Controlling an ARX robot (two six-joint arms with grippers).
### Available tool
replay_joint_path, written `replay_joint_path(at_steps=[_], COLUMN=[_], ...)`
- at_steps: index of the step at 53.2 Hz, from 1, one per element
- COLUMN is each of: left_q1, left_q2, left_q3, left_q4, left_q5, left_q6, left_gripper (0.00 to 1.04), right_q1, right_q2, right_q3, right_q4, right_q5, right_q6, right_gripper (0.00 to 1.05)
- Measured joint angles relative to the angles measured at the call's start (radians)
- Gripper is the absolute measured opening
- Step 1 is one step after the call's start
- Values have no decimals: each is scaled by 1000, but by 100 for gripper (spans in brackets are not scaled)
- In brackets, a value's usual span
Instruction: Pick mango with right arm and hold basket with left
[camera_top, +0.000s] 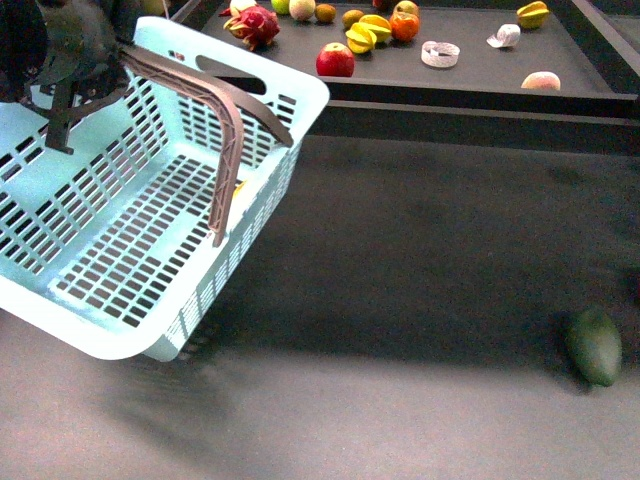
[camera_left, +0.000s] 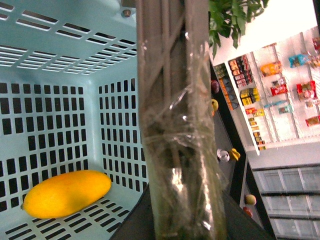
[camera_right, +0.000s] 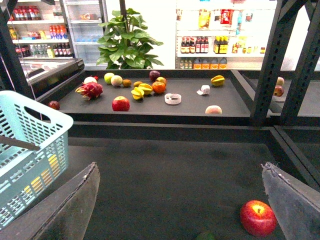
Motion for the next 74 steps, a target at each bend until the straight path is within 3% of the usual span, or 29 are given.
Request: replay_joint_path(at_steps=[17,41,55,67,74], left_q1=[108,120,120,103,105], left_q2=[62,92,90,-4,-80], left_q3=[15,65,74,-65,-179], left_q4=[-42,-121,-138,-21,67], left_q5=[-32,-8,-20,-5,-9], left_q6=[-136,-237,-248,-103,17], left_gripper=[9,9,53,99,99], right_q1=[0,0,0,0,0], right_q2=[0,0,0,0,0], right_q3=[0,0,0,0,0], right_q4=[0,0,0,0,0], right_q5=[0,0,0,0,0], right_q6=[0,0,0,0,0], right_gripper=[97,97,97,97,97])
